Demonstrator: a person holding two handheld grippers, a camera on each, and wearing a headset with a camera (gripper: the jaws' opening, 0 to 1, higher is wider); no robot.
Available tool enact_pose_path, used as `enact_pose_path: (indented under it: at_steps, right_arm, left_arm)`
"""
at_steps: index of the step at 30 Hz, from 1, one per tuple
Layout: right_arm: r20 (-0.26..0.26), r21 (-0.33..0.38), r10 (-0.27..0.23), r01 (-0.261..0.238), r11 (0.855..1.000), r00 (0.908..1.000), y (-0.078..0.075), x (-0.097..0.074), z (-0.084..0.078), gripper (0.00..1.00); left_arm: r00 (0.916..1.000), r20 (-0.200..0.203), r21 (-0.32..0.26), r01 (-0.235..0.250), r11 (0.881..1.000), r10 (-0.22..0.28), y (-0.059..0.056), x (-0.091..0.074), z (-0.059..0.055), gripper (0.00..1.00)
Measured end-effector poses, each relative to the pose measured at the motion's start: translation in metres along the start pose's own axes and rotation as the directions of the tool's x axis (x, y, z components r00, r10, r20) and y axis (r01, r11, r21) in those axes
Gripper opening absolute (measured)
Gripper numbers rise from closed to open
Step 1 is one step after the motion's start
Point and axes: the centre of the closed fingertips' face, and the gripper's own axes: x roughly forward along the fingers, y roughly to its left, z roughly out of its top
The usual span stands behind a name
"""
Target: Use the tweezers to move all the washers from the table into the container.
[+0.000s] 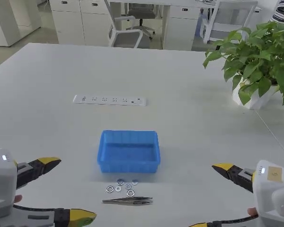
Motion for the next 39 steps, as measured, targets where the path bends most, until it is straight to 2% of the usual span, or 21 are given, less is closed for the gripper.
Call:
enact_pose_path:
  at_steps: [29, 39]
  right_arm:
    - [-0.005, -0.008, 0.013, -0.013, 1.0, 0.9999, 0.0002, 0.0024, 0.002, 1.0]
    - [-0.011, -0.021, 0.032, -0.032, 0.999, 0.9994, -0.004, 0.0045, 0.0036, 0.97]
  left_arm:
    - [0.9999, -0.005, 0.011, 0.013, 1.0, -0.013, 0.0008, 0.0014, 0.0003, 0.98]
    - [0.9988, -0.026, 0.029, 0.042, 0.999, -0.041, 0.0047, 0.0065, 0.0005, 0.95]
